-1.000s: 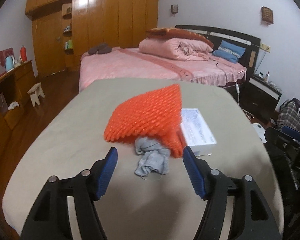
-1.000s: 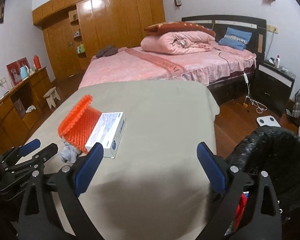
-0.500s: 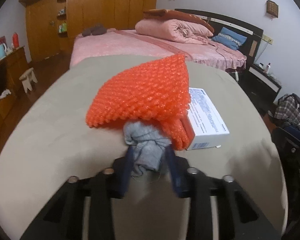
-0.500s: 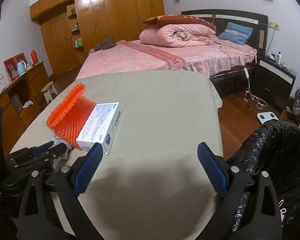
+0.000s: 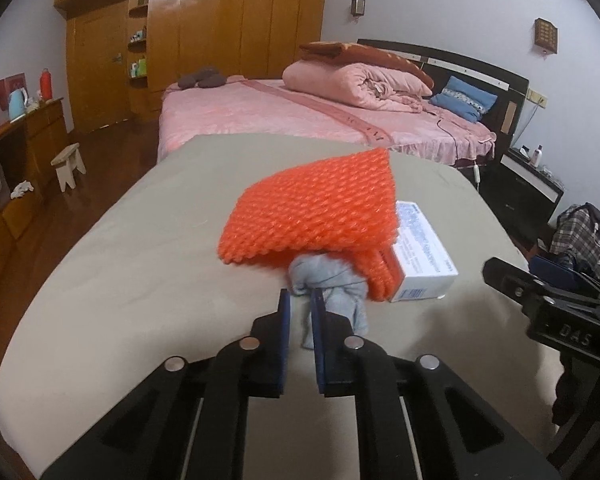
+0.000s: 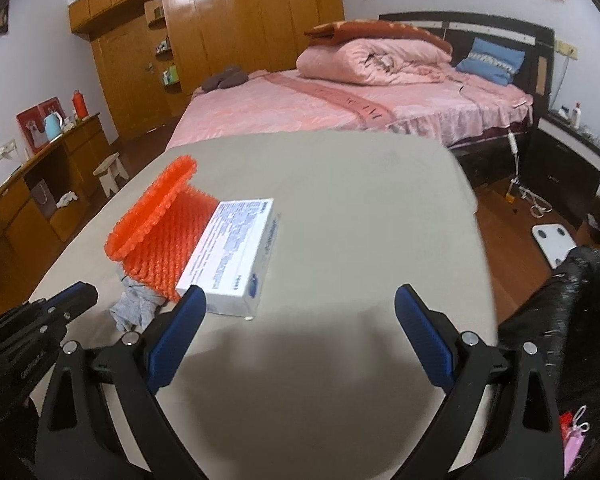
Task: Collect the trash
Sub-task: 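Grasp the grey sock on the table with the left tool, then grasp the white medicine box with the right tool while the left holds the sock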
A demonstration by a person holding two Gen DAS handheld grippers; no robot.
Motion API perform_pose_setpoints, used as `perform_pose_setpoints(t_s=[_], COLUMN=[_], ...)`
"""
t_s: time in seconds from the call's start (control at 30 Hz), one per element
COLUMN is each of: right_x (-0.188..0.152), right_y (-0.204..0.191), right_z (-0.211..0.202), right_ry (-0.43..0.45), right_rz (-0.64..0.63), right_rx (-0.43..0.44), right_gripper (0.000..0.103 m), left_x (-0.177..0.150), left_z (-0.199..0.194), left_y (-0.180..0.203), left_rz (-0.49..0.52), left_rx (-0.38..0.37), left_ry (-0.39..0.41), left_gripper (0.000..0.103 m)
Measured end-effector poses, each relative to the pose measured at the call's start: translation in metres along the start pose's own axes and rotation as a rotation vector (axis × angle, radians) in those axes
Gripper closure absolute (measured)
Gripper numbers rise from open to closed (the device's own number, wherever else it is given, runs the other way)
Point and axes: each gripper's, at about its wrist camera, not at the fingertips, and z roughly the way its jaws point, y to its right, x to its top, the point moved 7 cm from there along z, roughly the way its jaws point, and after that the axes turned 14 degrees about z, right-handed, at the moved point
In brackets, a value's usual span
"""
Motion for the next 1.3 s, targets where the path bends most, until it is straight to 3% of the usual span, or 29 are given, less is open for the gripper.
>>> perform_pose_setpoints(t_s=[0.03, 0.13, 0.27, 0.4, 0.47, 0.53, 0.57, 0.67, 0.77, 1.03, 1.3], right_x=[0.000, -0.002, -0.002, -0.003, -0.003, -0.004, -0.004, -0.005, -0.005, -0.007, -0.010], right_y=[-0.001, 0.001, 0.010, 0.016, 0.016, 0.016, 0.016, 0.014, 0.010, -0.024, -0.047], right_z=[0.001, 0.001, -0.001, -0.003, -0.004, -0.003, -0.004, -0.004, -0.001, 0.019, 0.045], right_ry=[-0.003, 0.000, 0.003, 0.006, 0.006, 0.003, 0.001, -0.001, -0.004, -0.035, -0.088], right_rz=[0.001, 0.011, 0.021, 0.027, 0.024, 0.025, 0.025, 0.019, 0.013, -0.020, -0.046], right_rx=[0.000, -0.007, -0.026, -0.034, -0.033, -0.031, -0.029, -0.024, -0.022, 0.019, -0.008], right_gripper=[0.010, 0.010, 0.010, 0.010, 0.010, 0.010, 0.010, 0.010, 0.010, 0.010, 0.010], left_x=[-0.001, 0.001, 0.005, -0.003, 0.001, 0.002, 0.003, 0.004, 0.003, -0.015, -0.018], left_z=[0.002, 0.005, 0.019, 0.053, 0.057, 0.059, 0.059, 0.052, 0.036, 0.013, 0.002], left_y=[-0.001, 0.002, 0.013, 0.022, 0.025, 0.026, 0.027, 0.025, 0.017, -0.007, -0.023], left_rz=[-0.009, -0.014, 0.020, 0.023, 0.016, 0.012, 0.007, -0.013, -0.025, -0.032, -0.043], left_rx=[-0.006, -0.020, -0.032, -0.053, -0.066, -0.072, -0.080, -0.095, -0.076, -0.036, 0.005], left_ry=[-0.008, -0.006, -0.018, -0.132, -0.125, -0.127, -0.122, -0.085, -0.050, -0.054, -0.029], left_gripper=[0.091, 0.068, 0.061, 0.055, 0.055, 0.062, 0.074, 0.078, 0.078, 0.078, 0.078])
